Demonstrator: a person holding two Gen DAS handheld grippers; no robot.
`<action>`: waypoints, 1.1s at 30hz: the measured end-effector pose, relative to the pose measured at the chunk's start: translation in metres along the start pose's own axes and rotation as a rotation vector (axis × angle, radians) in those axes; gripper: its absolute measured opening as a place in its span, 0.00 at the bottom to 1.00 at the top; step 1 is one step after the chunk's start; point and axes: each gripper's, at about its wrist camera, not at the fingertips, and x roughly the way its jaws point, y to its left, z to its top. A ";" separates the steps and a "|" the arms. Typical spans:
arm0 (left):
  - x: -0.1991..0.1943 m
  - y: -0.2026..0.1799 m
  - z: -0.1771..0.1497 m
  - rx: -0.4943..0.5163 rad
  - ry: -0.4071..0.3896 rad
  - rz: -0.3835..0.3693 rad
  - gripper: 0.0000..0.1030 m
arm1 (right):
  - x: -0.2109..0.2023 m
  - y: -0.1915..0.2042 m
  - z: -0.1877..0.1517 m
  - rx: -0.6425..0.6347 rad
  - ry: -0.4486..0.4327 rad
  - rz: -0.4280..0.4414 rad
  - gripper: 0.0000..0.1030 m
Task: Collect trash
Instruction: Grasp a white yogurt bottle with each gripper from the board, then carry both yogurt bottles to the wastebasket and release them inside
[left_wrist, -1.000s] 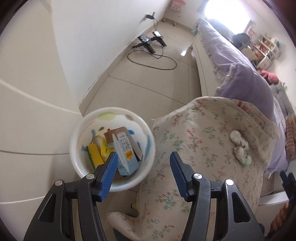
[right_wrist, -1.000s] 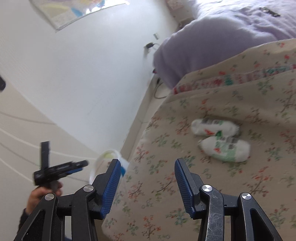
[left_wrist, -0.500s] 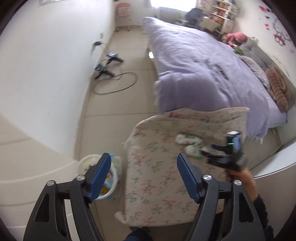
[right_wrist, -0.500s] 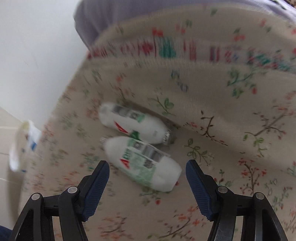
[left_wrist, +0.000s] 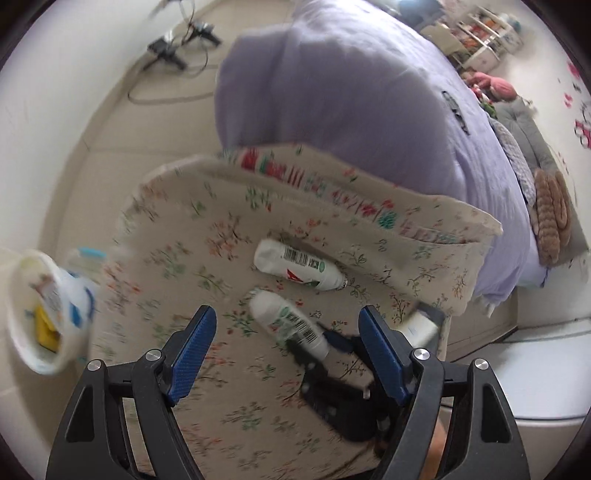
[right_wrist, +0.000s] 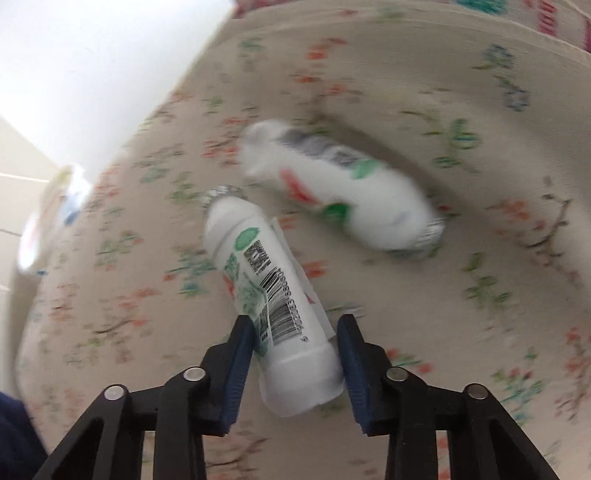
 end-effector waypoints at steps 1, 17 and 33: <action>0.015 0.005 0.000 -0.038 0.010 -0.021 0.79 | -0.003 0.003 -0.002 0.007 -0.003 0.010 0.36; 0.144 0.020 -0.008 -0.593 -0.008 -0.216 0.79 | -0.132 -0.061 -0.055 0.350 -0.160 -0.061 0.34; 0.090 0.001 -0.030 -0.328 -0.138 -0.051 0.42 | -0.177 -0.074 -0.062 0.416 -0.290 -0.017 0.34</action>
